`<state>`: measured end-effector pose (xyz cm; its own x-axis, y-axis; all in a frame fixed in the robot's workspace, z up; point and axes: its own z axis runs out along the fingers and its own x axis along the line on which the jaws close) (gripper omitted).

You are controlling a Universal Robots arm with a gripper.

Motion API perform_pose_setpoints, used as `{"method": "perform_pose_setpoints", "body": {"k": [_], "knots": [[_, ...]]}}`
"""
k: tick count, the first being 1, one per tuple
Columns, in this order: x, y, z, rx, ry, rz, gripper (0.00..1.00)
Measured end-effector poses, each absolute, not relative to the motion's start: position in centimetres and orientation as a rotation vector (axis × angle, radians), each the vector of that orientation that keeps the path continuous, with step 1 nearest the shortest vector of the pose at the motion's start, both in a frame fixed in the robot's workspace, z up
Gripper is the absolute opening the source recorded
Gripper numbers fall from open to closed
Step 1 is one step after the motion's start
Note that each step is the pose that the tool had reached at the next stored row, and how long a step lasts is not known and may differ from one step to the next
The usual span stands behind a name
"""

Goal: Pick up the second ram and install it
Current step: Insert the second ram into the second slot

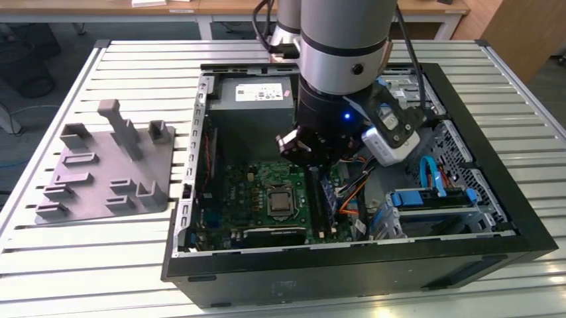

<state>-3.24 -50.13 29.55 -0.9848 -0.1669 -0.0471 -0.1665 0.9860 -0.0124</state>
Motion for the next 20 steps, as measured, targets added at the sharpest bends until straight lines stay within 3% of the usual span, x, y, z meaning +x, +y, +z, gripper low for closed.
{"method": "perform_pose_setpoints", "body": {"k": [20], "knots": [[-3.24, -50.13, 29.40, -0.009, 3.094, -0.019, 0.14]]}}
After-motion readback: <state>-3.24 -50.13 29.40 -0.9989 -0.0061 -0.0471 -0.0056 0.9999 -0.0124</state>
